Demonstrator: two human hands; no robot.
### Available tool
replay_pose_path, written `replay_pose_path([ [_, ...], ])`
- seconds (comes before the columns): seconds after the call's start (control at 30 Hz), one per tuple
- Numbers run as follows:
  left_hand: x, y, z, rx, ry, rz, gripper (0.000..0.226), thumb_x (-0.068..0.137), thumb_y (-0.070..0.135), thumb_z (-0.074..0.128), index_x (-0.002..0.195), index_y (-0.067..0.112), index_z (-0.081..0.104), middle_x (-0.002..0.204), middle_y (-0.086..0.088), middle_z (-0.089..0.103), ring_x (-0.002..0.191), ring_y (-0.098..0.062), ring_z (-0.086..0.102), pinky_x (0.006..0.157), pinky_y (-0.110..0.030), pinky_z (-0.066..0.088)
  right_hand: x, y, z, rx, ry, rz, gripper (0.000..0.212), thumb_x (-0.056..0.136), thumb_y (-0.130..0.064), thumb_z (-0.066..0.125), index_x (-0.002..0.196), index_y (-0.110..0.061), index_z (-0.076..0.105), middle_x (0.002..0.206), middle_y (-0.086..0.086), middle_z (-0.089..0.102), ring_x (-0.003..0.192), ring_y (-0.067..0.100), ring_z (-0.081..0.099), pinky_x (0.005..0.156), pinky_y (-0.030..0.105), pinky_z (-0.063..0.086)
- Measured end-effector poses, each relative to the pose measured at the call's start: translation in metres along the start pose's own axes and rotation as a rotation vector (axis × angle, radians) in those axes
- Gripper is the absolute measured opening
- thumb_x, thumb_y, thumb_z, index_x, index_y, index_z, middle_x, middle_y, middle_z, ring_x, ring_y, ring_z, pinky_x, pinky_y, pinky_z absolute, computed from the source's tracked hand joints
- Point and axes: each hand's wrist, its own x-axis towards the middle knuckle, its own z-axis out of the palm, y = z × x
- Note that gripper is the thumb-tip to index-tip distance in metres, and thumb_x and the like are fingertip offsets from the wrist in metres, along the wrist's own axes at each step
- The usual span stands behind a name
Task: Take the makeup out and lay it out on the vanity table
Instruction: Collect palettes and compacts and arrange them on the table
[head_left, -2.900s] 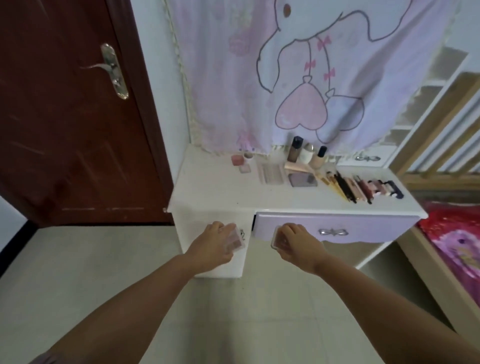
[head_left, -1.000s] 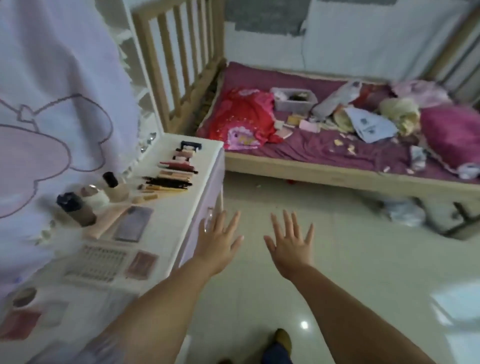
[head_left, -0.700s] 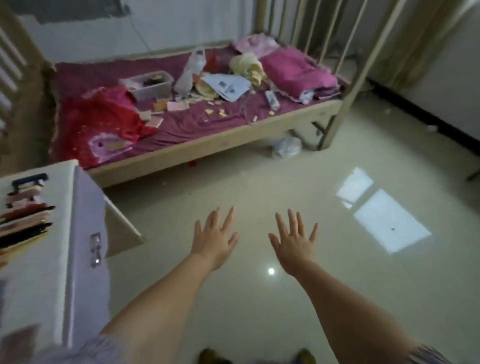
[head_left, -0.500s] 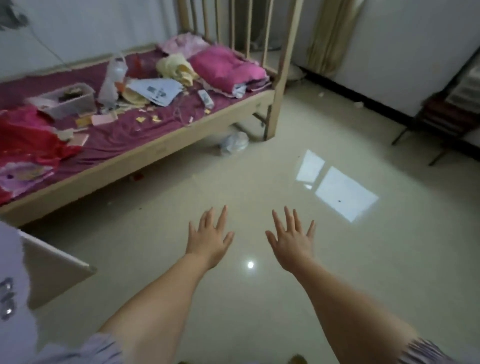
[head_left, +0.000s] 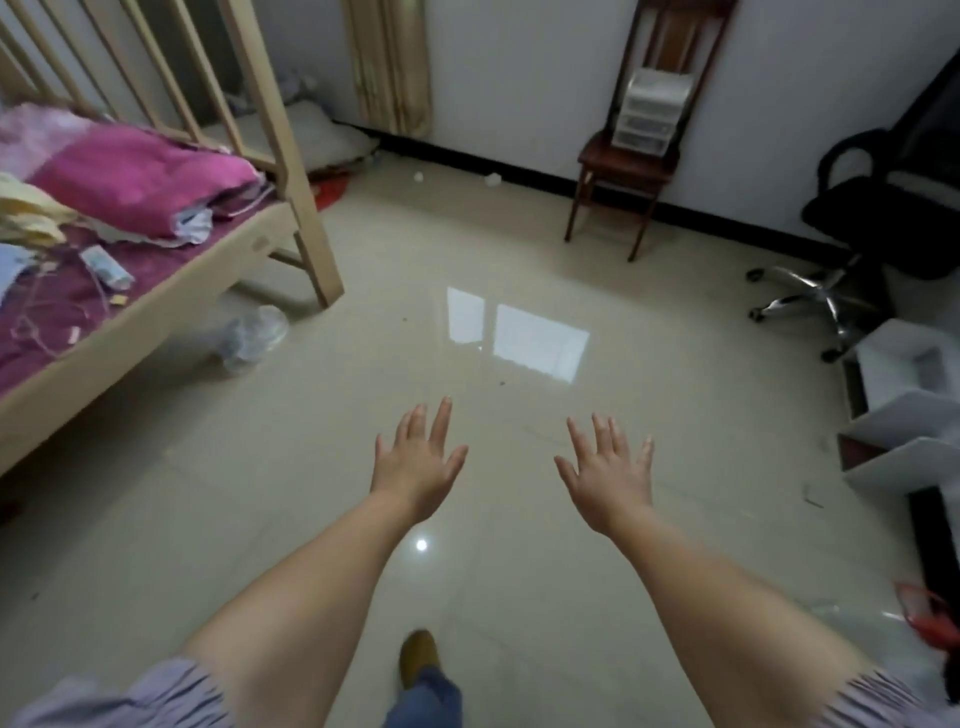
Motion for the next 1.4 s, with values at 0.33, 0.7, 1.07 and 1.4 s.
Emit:
replay_pose_path([
  [0.33, 0.217, 0.039, -0.033, 0.104, -0.064, 0.173, 0.065, 0.097, 0.052, 0.020, 0.149, 0.027, -0.010, 0.158, -0.008, 0.008, 0.145, -0.023, 0.010, 0.112, -0.047, 0.019, 0.164, 0.056, -0.048, 0.052, -0.031, 0.231, 0.059, 0.098, -0.052, 0.013, 0.151, -0.030, -0.002, 0.160, 0.004, -0.002, 0.147, 0.020, -0.005, 0.113, 0.059, -0.002],
  [0.7, 0.445, 0.091, -0.092, 0.116, -0.087, 0.290, 0.065, 0.097, 0.052, 0.023, 0.150, 0.025, -0.003, 0.157, -0.010, 0.012, 0.144, -0.026, 0.013, 0.113, -0.046, 0.020, 0.366, 0.087, -0.125, 0.115, -0.015, 0.310, 0.058, 0.099, -0.051, 0.018, 0.151, -0.030, 0.001, 0.160, 0.004, 0.000, 0.147, 0.020, -0.001, 0.114, 0.057, 0.003],
  [1.07, 0.710, 0.221, -0.140, 0.053, -0.067, 0.310, 0.062, 0.098, 0.050, 0.025, 0.151, 0.026, 0.003, 0.157, -0.009, 0.015, 0.143, -0.025, 0.017, 0.113, -0.044, 0.021, 0.629, 0.211, -0.231, 0.102, 0.004, 0.279, 0.058, 0.099, -0.050, 0.019, 0.151, -0.031, 0.003, 0.160, 0.003, 0.003, 0.147, 0.021, 0.003, 0.114, 0.051, 0.012],
  [1.4, 0.953, 0.290, -0.184, 0.038, -0.027, 0.337, 0.062, 0.097, 0.049, 0.027, 0.150, 0.025, 0.007, 0.155, -0.008, 0.018, 0.144, -0.023, 0.016, 0.114, -0.044, 0.022, 0.856, 0.278, -0.296, 0.144, -0.009, 0.278, 0.057, 0.099, -0.051, 0.017, 0.151, -0.032, 0.002, 0.160, 0.003, 0.001, 0.147, 0.021, 0.001, 0.116, 0.050, 0.009],
])
